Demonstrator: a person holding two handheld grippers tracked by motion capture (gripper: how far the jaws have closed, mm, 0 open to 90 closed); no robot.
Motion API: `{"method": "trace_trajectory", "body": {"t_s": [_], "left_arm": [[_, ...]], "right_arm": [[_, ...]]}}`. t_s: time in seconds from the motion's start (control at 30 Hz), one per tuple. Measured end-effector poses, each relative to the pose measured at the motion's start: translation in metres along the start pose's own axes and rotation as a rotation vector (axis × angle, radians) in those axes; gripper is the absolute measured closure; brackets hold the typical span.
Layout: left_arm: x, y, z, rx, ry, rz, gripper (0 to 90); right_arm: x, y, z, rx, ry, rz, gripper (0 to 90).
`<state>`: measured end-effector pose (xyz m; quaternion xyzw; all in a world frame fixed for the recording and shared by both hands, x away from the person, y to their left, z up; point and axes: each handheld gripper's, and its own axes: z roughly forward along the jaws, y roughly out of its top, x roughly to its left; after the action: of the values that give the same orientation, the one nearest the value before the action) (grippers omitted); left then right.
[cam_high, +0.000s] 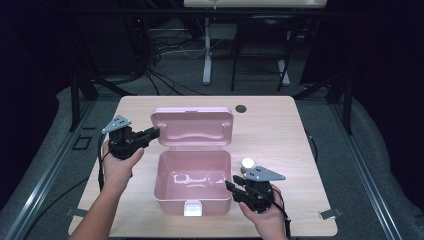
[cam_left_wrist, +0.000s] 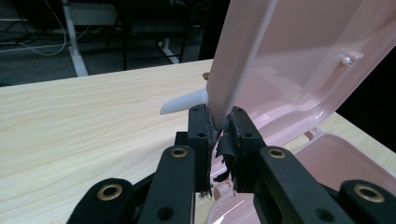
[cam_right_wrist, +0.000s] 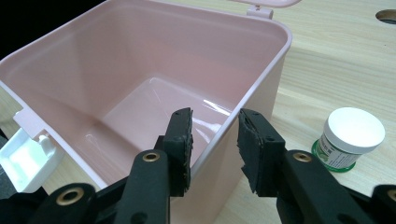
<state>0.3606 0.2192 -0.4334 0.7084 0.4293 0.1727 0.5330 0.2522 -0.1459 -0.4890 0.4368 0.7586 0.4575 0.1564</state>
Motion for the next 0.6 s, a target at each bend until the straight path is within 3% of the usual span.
{"method": "trace_trajectory", "body": {"t_s": [0.6], "left_arm": [[0.0058, -0.0044, 0.0075, 0.015, 0.002, -0.022, 83.1]], "right_arm": [[0.0002, -0.0006, 0.0009, -0.002, -0.002, 0.002, 64.5]]}}
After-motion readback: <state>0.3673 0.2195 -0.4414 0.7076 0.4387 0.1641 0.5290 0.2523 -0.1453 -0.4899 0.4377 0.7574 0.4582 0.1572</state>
